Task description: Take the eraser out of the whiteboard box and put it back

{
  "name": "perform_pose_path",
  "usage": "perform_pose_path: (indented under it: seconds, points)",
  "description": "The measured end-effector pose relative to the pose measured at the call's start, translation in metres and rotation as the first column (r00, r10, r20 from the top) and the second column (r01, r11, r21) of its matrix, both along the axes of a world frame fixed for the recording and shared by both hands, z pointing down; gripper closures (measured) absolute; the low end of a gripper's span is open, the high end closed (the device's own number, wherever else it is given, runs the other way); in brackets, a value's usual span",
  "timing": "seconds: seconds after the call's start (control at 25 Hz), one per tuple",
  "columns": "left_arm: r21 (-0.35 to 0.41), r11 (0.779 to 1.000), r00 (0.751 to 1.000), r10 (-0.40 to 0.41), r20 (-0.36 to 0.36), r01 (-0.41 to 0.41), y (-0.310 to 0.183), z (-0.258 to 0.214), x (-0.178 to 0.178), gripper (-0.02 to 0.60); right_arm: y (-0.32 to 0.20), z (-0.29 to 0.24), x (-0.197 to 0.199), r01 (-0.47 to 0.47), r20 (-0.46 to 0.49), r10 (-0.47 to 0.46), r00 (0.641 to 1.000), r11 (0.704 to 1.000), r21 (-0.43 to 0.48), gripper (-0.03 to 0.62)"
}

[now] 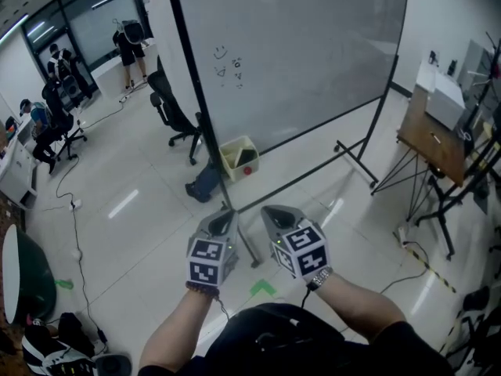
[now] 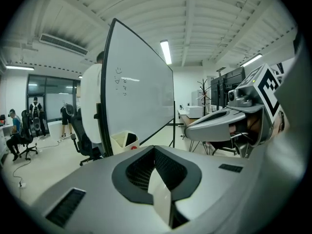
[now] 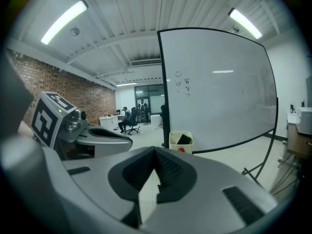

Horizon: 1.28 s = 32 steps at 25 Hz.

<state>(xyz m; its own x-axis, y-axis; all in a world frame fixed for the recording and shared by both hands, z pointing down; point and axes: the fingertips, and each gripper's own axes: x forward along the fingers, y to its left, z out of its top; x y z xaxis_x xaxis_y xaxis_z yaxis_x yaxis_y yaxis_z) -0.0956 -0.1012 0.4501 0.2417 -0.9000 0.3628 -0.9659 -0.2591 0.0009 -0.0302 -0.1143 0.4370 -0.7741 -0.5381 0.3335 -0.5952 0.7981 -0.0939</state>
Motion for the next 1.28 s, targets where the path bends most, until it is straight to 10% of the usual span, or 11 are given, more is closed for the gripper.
perform_pose_path:
  seconds: [1.28]
  points:
    - [0.013, 0.996, 0.995, 0.094, -0.034, -0.093, 0.024, -0.006, -0.021, 0.578, 0.037, -0.016, -0.028, -0.052, -0.009, 0.052, 0.999, 0.997, 0.048, 0.572]
